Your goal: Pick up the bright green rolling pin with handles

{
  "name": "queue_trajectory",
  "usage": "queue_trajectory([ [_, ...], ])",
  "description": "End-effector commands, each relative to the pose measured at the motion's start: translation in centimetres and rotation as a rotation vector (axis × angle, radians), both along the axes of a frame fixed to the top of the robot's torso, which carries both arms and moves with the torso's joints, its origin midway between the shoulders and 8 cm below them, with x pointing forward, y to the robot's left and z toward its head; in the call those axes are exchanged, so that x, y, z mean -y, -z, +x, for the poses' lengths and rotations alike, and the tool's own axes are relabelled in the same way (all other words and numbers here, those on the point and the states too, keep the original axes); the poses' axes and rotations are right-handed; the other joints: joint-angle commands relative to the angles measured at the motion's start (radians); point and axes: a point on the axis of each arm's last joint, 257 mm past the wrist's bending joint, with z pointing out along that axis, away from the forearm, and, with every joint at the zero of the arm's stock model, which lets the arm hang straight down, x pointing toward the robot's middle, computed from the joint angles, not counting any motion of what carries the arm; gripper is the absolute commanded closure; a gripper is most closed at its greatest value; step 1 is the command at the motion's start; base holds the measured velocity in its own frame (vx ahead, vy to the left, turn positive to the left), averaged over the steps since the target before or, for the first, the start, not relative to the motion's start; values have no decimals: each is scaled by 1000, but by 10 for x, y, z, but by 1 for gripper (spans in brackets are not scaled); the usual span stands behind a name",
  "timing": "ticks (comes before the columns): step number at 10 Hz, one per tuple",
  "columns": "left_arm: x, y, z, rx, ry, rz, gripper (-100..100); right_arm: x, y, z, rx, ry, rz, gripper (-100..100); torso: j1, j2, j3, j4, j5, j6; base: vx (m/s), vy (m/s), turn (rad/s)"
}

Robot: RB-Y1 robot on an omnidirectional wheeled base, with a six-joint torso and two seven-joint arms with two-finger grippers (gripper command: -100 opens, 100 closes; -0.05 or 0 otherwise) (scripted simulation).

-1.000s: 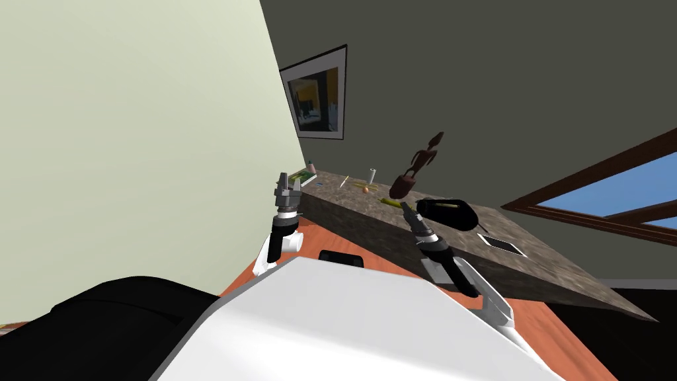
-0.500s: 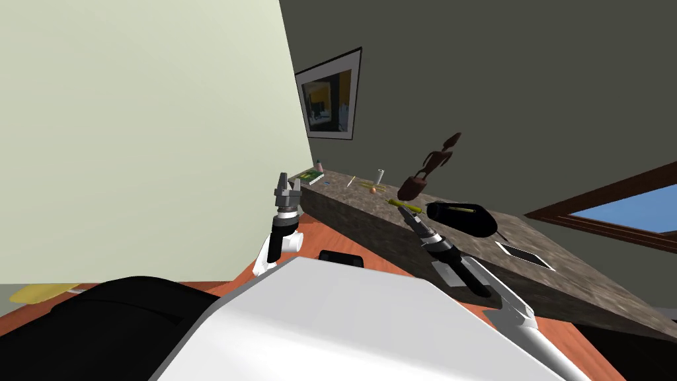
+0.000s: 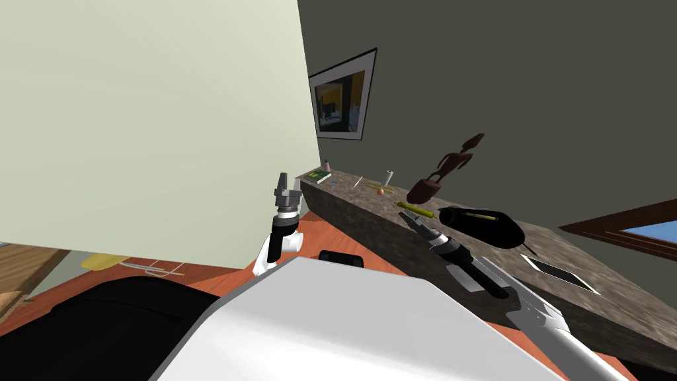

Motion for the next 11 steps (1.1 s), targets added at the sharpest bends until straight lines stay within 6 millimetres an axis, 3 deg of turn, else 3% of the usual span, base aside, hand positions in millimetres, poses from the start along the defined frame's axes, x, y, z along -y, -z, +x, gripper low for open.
queue_trajectory([
  [1,0,0,0,0,0,0,0,11,8,2,-24,-1,-60,-100,0,0,0,0,0,0,-6,56,97],
  [4,0,0,0,0,0,0,0,45,38,2,-96,9,-206,-100,-1,-1,0,0,0,1,-2,50,149],
  [5,0,0,0,0,0,0,0,48,37,2,-100,3,-228,-100,-1,-1,-1,0,0,0,12,38,75],
  [6,0,0,0,0,0,0,0,66,53,0,-138,13,-292,-100,-2,-1,-1,0,0,1,24,45,186],
  [7,0,0,0,0,0,0,0,68,51,1,-140,7,-311,-100,-1,-2,-1,0,0,0,22,31,78],
  [8,0,0,0,0,0,0,0,83,63,-2,-173,5,-379,-100,-2,-2,-1,0,0,1,40,31,130],
  [11,0,0,0,0,0,0,0,112,77,-6,-223,17,-477,-100,-3,-3,-2,-1,-1,0,30,21,112],
])
